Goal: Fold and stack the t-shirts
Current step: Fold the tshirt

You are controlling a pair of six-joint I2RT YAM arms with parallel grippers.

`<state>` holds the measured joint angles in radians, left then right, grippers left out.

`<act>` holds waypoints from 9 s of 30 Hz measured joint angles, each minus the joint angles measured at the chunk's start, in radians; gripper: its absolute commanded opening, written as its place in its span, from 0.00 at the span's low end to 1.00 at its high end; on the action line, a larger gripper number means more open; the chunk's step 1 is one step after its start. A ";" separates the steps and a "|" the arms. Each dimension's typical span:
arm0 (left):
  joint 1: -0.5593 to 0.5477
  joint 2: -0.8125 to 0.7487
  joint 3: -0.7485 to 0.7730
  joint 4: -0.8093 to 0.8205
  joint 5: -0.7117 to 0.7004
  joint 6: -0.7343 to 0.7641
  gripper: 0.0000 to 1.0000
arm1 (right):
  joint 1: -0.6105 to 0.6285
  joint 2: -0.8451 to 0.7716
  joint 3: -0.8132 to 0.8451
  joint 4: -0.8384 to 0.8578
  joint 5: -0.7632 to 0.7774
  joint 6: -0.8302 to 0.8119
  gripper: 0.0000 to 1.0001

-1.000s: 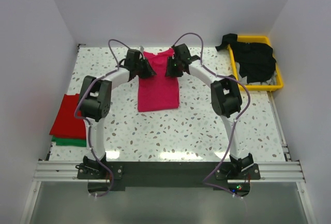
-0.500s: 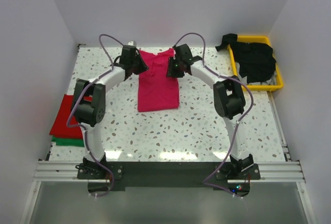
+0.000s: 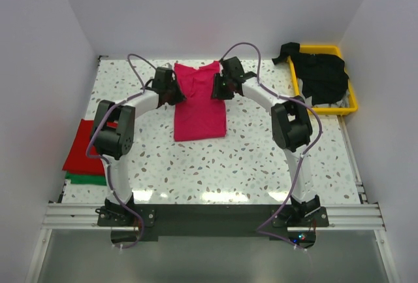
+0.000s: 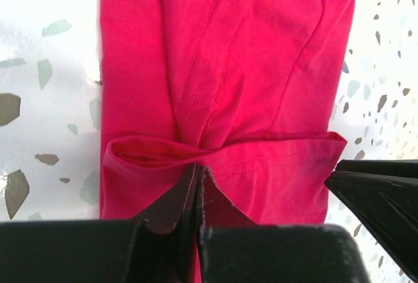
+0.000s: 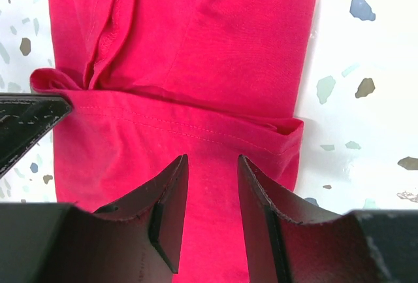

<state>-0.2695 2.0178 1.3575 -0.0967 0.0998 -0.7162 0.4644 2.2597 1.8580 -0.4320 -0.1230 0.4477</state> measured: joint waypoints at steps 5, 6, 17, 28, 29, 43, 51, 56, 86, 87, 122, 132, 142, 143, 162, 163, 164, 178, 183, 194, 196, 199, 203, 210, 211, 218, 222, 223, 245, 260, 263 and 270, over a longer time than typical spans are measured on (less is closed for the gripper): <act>0.000 -0.002 -0.022 -0.003 -0.005 -0.001 0.02 | 0.000 0.000 -0.001 -0.001 0.001 -0.001 0.40; 0.000 -0.002 -0.022 -0.003 -0.010 -0.001 0.02 | 0.000 0.000 -0.001 -0.002 0.002 -0.002 0.40; 0.018 0.086 0.043 -0.020 -0.057 0.003 0.01 | -0.005 0.064 0.058 -0.025 0.032 -0.023 0.39; 0.035 0.094 0.053 -0.024 -0.056 0.003 0.02 | -0.043 0.094 0.059 -0.033 0.034 -0.027 0.39; 0.035 0.094 0.053 -0.024 -0.056 0.003 0.02 | -0.046 0.094 0.059 -0.033 0.034 -0.027 0.39; 0.043 0.051 0.079 -0.057 -0.005 0.031 0.25 | -0.053 0.059 0.062 -0.078 0.028 -0.030 0.43; 0.042 -0.215 -0.050 -0.040 0.002 0.007 0.34 | -0.055 -0.231 -0.161 -0.040 0.018 -0.010 0.43; 0.019 -0.398 -0.285 0.020 0.016 -0.034 0.33 | -0.048 -0.411 -0.403 0.045 -0.026 0.040 0.42; -0.105 -0.373 -0.681 0.278 0.096 -0.146 0.22 | 0.145 -0.344 -0.693 0.261 -0.106 0.176 0.31; -0.104 -0.378 -0.686 0.281 0.093 -0.146 0.22 | 0.136 -0.358 -0.710 0.264 -0.105 0.177 0.31; -0.002 -0.616 -0.825 0.162 0.077 -0.126 0.45 | -0.053 -0.539 -0.972 0.376 -0.278 0.264 0.36; -0.001 -0.562 -0.832 0.228 0.100 -0.129 0.43 | -0.053 -0.486 -0.952 0.386 -0.260 0.260 0.38; -0.002 -0.514 -0.833 0.311 0.096 -0.135 0.36 | -0.051 -0.464 -0.941 0.434 -0.260 0.270 0.38; -0.002 -0.510 -0.833 0.319 0.093 -0.135 0.35 | -0.050 -0.462 -0.941 0.440 -0.258 0.270 0.38; -0.069 -0.566 -0.903 0.341 0.032 -0.141 0.03 | -0.037 -0.469 -1.002 0.527 -0.234 0.294 0.01; -0.074 -0.586 -0.920 0.336 0.031 -0.142 0.03 | -0.036 -0.483 -1.022 0.531 -0.235 0.294 0.01; -0.080 -0.603 -0.935 0.333 0.031 -0.147 0.02 | -0.034 -0.501 -1.046 0.540 -0.235 0.297 0.01; -0.198 -1.077 -1.226 0.203 0.048 -0.234 0.20 | 0.076 -0.915 -1.395 0.525 -0.218 0.315 0.02; -0.205 -1.244 -1.260 0.084 0.020 -0.269 0.31 | 0.080 -1.014 -1.449 0.486 -0.177 0.321 0.05; -0.274 -1.281 -1.263 0.052 -0.008 -0.333 0.43 | 0.092 -1.059 -1.469 0.468 -0.146 0.328 0.06; -0.318 -1.261 -1.263 0.077 -0.011 -0.349 0.43 | 0.092 -1.059 -1.472 0.465 -0.146 0.328 0.06; -0.389 -1.231 -1.263 0.116 -0.029 -0.380 0.43 | 0.092 -1.059 -1.473 0.463 -0.142 0.330 0.07; -0.452 -1.183 -1.263 0.165 -0.066 -0.428 0.42 | 0.092 -1.059 -1.474 0.462 -0.134 0.330 0.07; -0.550 -1.112 -1.241 0.193 -0.169 -0.512 0.34 | 0.092 -1.059 -1.476 0.462 -0.130 0.330 0.07; -0.559 -1.108 -1.239 0.190 -0.184 -0.524 0.34 | 0.092 -1.059 -1.476 0.462 -0.130 0.330 0.07; -0.585 -1.098 -1.222 0.147 -0.246 -0.555 0.11 | 0.092 -1.063 -1.478 0.461 -0.130 0.330 0.07; -0.594 -1.091 -1.192 0.092 -0.264 -0.537 0.01 | 0.092 -1.079 -1.484 0.460 -0.135 0.330 0.05; -0.596 -1.092 -1.185 0.076 -0.268 -0.532 0.00 | 0.092 -1.088 -1.487 0.458 -0.138 0.330 0.05; -0.674 -1.273 -0.877 -0.341 -0.319 -0.458 0.00 | 0.163 -1.366 -1.337 0.144 -0.148 0.288 0.04; -0.287 -0.993 -0.606 -0.335 -0.164 -0.179 0.00 | 0.025 -0.978 -0.949 0.090 -0.163 0.211 0.01; -0.205 -0.912 -0.557 -0.291 -0.089 -0.133 0.00 | -0.024 -0.883 -0.861 0.089 -0.186 0.203 0.01; -0.045 -0.672 -0.413 -0.196 0.057 -0.093 0.00 | -0.082 -0.589 -0.570 0.091 -0.247 0.203 0.00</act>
<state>-0.3145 1.3460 0.9443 -0.2928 0.1566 -0.8097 0.3820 1.6703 1.2877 -0.3412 -0.3702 0.6506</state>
